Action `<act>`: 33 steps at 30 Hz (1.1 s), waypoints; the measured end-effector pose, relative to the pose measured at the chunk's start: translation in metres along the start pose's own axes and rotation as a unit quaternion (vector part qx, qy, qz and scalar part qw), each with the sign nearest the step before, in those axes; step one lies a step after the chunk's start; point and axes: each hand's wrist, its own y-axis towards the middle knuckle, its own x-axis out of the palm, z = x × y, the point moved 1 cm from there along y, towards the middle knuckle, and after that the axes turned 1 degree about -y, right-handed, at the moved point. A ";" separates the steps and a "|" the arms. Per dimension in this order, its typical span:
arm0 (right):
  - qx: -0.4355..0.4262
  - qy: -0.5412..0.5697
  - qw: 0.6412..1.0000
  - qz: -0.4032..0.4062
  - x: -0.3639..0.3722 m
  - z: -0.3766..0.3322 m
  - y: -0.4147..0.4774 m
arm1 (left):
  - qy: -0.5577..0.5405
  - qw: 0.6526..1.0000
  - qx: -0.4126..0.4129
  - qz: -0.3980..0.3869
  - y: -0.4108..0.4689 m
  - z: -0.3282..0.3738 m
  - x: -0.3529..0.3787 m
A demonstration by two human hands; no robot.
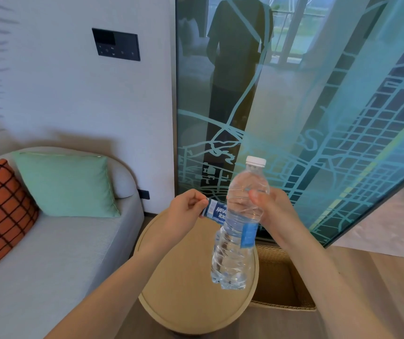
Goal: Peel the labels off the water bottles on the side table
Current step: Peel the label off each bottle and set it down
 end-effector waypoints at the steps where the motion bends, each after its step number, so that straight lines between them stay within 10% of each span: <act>1: 0.006 -0.008 1.000 0.004 0.002 0.000 0.000 | 0.006 1.000 -0.003 0.001 0.001 -0.001 0.002; 10: 0.027 -0.049 0.997 0.045 0.007 0.005 0.005 | -0.040 0.997 -0.053 -0.040 0.012 -0.006 -0.012; 18: 0.028 -0.039 0.996 0.078 0.002 0.008 0.011 | -0.138 0.986 -0.054 0.072 0.001 0.011 -0.039; 25: 0.021 -0.014 0.993 0.112 -0.001 0.009 0.018 | -0.015 0.998 0.054 -0.020 -0.054 0.022 -0.022; 33: 0.033 -0.018 0.989 0.143 0.001 0.010 0.025 | -0.044 0.995 -0.023 -0.086 -0.077 0.012 0.012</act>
